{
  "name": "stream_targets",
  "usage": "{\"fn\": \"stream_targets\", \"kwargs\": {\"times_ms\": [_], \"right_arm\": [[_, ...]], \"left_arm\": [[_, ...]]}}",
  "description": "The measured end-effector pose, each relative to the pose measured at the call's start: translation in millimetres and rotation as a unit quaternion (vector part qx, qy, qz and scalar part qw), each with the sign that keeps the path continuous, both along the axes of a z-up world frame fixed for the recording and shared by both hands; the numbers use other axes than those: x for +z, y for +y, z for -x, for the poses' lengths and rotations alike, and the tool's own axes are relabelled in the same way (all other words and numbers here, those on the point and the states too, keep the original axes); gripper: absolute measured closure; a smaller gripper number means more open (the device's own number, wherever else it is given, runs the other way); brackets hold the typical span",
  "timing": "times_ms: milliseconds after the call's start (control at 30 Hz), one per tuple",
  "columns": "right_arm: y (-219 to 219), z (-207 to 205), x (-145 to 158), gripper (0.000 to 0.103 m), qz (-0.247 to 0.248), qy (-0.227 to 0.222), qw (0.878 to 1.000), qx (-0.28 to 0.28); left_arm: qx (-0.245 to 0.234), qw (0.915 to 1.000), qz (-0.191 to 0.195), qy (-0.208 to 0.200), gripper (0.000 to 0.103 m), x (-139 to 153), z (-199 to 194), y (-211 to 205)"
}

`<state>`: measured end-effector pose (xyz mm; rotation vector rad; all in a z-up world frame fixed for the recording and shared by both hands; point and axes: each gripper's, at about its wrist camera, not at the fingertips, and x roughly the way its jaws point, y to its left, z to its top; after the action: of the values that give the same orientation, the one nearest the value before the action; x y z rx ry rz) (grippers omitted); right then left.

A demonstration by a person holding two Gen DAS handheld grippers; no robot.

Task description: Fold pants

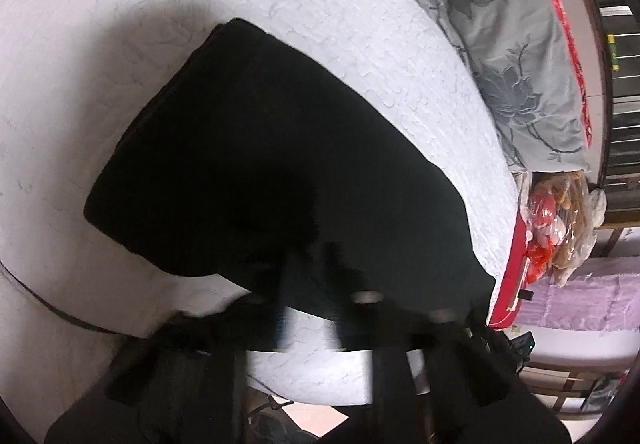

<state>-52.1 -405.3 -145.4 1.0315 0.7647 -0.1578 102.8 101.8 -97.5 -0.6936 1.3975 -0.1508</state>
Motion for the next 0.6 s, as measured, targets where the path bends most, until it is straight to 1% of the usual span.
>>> {"fn": "stream_targets", "kwargs": {"times_ms": [67, 100, 167, 200, 233, 267, 300, 333, 400, 467, 533, 567, 600], "right_arm": [[-0.6, 1.5, 5.5, 0.100, -0.006, -0.013, 1.000, 0.004], [-0.3, 3.9, 12.6, 0.100, -0.008, -0.026, 1.000, 0.007], [1.2, 11.1, 26.1, 0.100, -0.009, -0.050, 0.998, 0.020], [2.0, 14.4, 30.2, 0.100, -0.007, -0.056, 0.998, 0.028], [2.1, 17.2, 30.3, 0.100, -0.006, -0.055, 0.998, 0.031], [1.4, 19.5, 27.1, 0.100, -0.008, -0.050, 0.998, 0.030], [0.0, 20.8, 20.5, 0.100, -0.014, -0.044, 0.999, 0.030], [-1.9, 21.6, 13.7, 0.100, -0.015, -0.035, 0.999, 0.026], [-5.6, 22.7, -0.9, 0.100, -0.018, -0.018, 1.000, 0.016], [-5.8, 22.7, -10.3, 0.098, -0.024, -0.007, 1.000, 0.014], [-2.5, 22.1, -8.8, 0.095, -0.022, -0.012, 1.000, 0.017], [-1.7, 22.1, -7.2, 0.095, -0.019, -0.014, 1.000, 0.018], [-1.4, 21.5, -5.4, 0.095, -0.017, -0.016, 1.000, 0.019]], "left_arm": [[0.006, 1.0000, -0.004, 0.003, 0.103, 4.5, 2.8, 3.1], [0.003, 0.9999, -0.009, -0.003, 0.103, 9.0, 6.2, 3.7], [-0.001, 0.9995, -0.027, -0.016, 0.103, 13.2, 13.4, 6.2], [0.000, 0.9991, -0.040, -0.014, 0.103, 10.5, 16.3, 8.2], [0.002, 0.9989, -0.047, -0.005, 0.103, 3.6, 18.0, 10.4], [0.003, 0.9989, -0.046, 0.006, 0.103, -3.8, 19.1, 12.6], [0.010, 0.9988, -0.041, 0.025, 0.103, -14.9, 21.2, 15.7], [0.013, 0.9987, -0.037, 0.034, 0.103, -21.0, 22.7, 17.4], [0.023, 0.9987, -0.019, 0.040, 0.103, -26.8, 27.2, 21.8], [0.028, 0.9994, -0.002, 0.020, 0.103, -15.8, 32.3, 25.2], [0.029, 0.9995, 0.006, -0.006, 0.101, -2.2, 34.7, 27.3], [0.026, 0.9995, 0.001, -0.016, 0.099, 2.9, 34.1, 26.9], [0.022, 0.9995, -0.007, -0.021, 0.090, 6.0, 32.7, 25.7]]}}
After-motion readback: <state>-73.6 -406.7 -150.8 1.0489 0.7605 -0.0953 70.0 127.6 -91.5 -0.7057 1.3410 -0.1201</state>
